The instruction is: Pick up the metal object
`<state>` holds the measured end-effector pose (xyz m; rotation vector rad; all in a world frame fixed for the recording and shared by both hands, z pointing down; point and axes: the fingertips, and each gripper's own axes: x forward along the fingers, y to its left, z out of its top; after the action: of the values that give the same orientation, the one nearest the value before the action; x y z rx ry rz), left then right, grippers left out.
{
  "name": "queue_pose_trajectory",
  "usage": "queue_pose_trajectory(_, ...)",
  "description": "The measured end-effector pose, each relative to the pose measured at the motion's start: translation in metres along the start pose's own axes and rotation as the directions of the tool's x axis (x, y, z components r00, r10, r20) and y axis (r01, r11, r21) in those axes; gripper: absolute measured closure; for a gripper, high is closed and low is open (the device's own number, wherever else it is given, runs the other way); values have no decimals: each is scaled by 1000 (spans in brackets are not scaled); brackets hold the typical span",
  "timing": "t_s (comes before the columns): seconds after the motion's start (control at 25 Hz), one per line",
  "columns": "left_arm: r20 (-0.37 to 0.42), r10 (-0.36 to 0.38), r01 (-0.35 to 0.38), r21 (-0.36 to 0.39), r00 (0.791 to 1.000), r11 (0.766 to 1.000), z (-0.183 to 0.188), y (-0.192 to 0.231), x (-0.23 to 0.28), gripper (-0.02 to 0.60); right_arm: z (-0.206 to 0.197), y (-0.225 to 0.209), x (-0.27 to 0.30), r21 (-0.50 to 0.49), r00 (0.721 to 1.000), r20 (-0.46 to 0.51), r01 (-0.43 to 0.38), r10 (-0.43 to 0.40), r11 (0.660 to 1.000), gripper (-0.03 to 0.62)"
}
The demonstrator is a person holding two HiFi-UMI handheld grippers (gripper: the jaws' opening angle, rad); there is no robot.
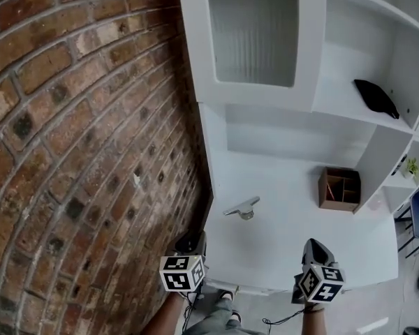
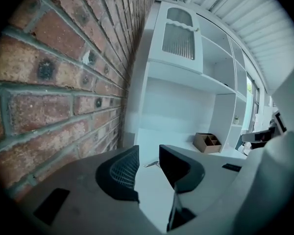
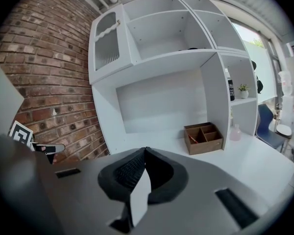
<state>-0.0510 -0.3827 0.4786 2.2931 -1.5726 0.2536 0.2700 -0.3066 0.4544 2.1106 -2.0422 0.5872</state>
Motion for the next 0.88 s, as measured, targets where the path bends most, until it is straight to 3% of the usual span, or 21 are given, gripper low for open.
queue_pose_trajectory(0.48, -68, -102, 103, 12, 992, 995, -5, -6, 68, 463, -1, -9, 25, 20, 997, -22, 81, -80, 997, 592)
queue_pose_trajectory(0.88, -147, -173, 185, 74, 974, 980, -19, -26, 101, 463, -10, -23, 29, 46, 991, -49, 127, -125, 991, 592)
